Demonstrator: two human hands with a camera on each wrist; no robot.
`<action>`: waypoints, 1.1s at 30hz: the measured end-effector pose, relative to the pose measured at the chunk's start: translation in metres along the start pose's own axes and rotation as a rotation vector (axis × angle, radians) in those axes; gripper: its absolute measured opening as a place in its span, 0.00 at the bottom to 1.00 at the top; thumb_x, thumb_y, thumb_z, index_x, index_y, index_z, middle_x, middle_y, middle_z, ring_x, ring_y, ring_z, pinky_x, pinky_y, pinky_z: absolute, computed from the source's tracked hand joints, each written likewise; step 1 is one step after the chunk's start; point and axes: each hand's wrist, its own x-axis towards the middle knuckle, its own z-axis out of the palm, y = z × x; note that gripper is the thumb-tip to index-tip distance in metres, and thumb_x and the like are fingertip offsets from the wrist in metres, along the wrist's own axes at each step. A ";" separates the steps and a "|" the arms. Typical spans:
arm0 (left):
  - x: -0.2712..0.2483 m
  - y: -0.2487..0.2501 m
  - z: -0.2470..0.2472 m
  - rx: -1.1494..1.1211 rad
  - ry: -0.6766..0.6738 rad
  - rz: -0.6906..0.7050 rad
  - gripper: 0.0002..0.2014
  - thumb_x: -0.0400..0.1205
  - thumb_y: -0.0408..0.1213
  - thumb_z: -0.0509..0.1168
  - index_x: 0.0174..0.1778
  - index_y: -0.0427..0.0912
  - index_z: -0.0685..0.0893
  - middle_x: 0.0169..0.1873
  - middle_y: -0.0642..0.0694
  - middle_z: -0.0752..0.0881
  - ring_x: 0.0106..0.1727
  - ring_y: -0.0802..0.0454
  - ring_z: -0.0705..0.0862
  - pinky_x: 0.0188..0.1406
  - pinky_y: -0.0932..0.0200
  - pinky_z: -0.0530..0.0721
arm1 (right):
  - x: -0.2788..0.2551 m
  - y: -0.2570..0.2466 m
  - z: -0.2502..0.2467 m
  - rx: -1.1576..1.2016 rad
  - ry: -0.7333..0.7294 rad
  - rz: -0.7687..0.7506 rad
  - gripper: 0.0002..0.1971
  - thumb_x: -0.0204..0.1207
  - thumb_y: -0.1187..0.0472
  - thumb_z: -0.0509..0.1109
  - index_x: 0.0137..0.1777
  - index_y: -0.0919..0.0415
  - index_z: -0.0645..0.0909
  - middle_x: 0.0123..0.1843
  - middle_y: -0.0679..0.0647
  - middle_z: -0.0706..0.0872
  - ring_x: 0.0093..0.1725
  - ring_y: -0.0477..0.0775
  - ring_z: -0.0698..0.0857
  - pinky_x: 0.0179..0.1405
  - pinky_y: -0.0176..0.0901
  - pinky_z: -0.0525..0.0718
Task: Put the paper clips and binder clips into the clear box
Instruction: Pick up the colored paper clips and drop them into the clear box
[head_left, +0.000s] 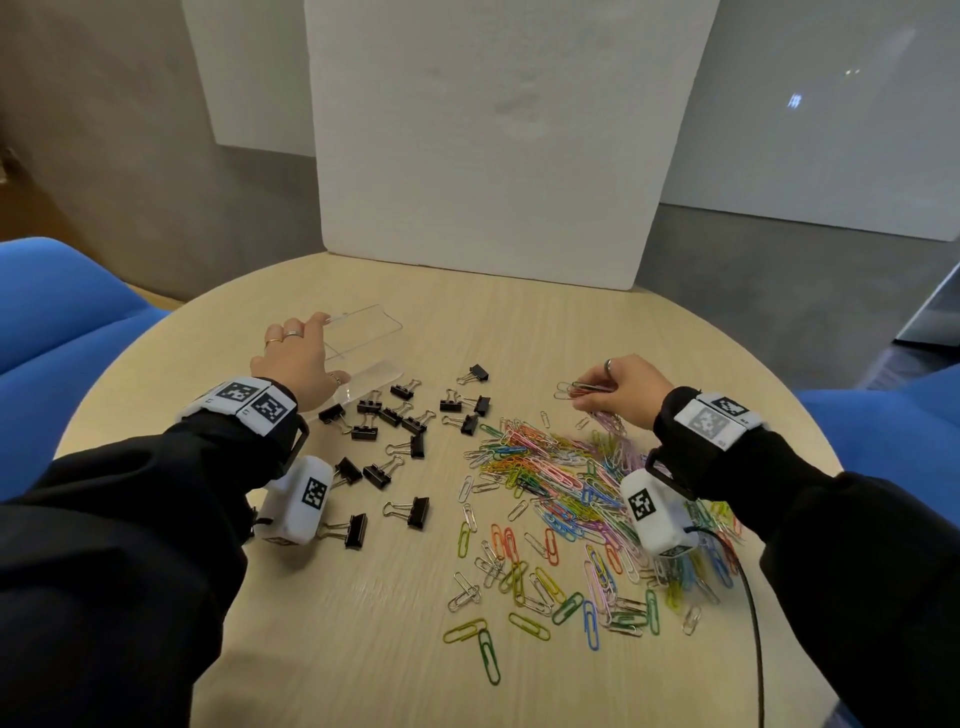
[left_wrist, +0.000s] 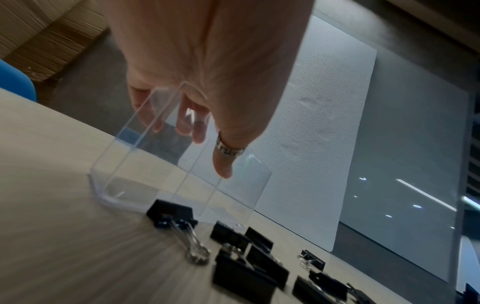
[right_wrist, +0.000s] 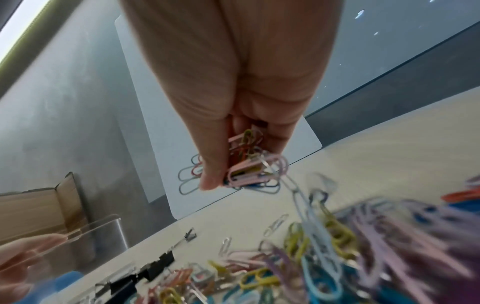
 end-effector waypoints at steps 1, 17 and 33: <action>0.001 0.000 0.000 -0.002 -0.002 0.003 0.37 0.78 0.45 0.68 0.79 0.47 0.55 0.73 0.38 0.66 0.76 0.38 0.59 0.71 0.38 0.70 | 0.001 -0.002 -0.001 0.038 0.018 -0.010 0.12 0.72 0.65 0.74 0.55 0.67 0.85 0.46 0.56 0.87 0.45 0.50 0.83 0.44 0.34 0.76; 0.004 -0.004 -0.026 -0.199 0.020 0.089 0.38 0.75 0.40 0.72 0.78 0.46 0.61 0.64 0.39 0.75 0.71 0.40 0.65 0.69 0.42 0.68 | 0.031 -0.037 0.008 0.355 0.164 -0.078 0.15 0.70 0.67 0.75 0.57 0.67 0.85 0.49 0.57 0.88 0.48 0.51 0.84 0.48 0.34 0.80; -0.050 0.054 -0.085 -0.295 -0.246 0.441 0.39 0.65 0.43 0.80 0.73 0.51 0.72 0.52 0.52 0.84 0.51 0.53 0.82 0.43 0.68 0.78 | 0.007 -0.151 0.007 0.704 0.164 -0.478 0.14 0.69 0.73 0.74 0.55 0.68 0.85 0.42 0.48 0.89 0.39 0.36 0.87 0.54 0.33 0.85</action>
